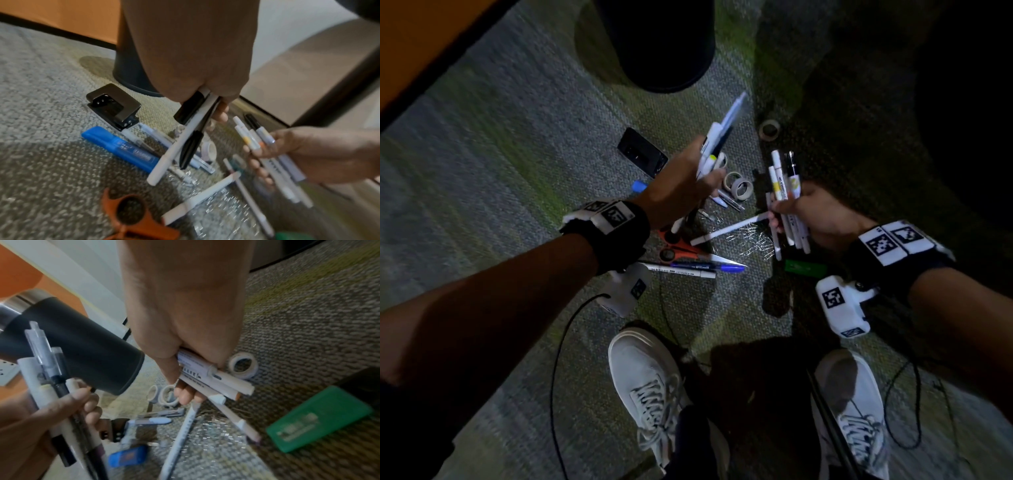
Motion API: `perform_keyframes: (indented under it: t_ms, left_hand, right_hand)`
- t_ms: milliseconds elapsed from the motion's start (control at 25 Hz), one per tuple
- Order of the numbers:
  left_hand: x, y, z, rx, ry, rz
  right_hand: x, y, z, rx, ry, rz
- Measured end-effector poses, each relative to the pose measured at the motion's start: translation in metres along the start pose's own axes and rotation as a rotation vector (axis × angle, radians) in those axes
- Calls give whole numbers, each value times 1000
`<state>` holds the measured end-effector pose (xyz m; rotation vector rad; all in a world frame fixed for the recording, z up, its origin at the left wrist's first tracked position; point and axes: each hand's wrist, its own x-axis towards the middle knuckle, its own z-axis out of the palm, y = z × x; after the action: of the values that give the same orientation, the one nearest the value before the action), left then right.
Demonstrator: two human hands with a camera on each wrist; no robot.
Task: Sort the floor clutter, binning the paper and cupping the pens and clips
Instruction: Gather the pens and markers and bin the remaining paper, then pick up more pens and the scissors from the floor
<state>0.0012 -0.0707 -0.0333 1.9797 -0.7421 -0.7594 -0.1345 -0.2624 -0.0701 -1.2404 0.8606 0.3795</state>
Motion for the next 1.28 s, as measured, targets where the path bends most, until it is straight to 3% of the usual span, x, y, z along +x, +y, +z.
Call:
perform_keyframes:
  t_ms: [240,440,640,880,1080,1280]
  left_hand:
    - [0,40,-24,34,268,32]
    - [-20,139,-76,62,345,148]
    - [-60,292,-169,90,504,270]
    - [-96,450,-252,-65,790,371]
    - [-114,556,-250,-214,938,520]
    - [-82,668,-208,-538,914,669]
  right_hand:
    - [-12,-62,31,37,-123,-161]
    - [-70,-158,56,1,-243,-222]
    - [-192,-280,79,-20,-226,-306]
    - [-337,-389,112,58,-229,-620]
    - [-445,-448,106,278,-148,-913]
    - [-557,-494,13,227,3,-1142]
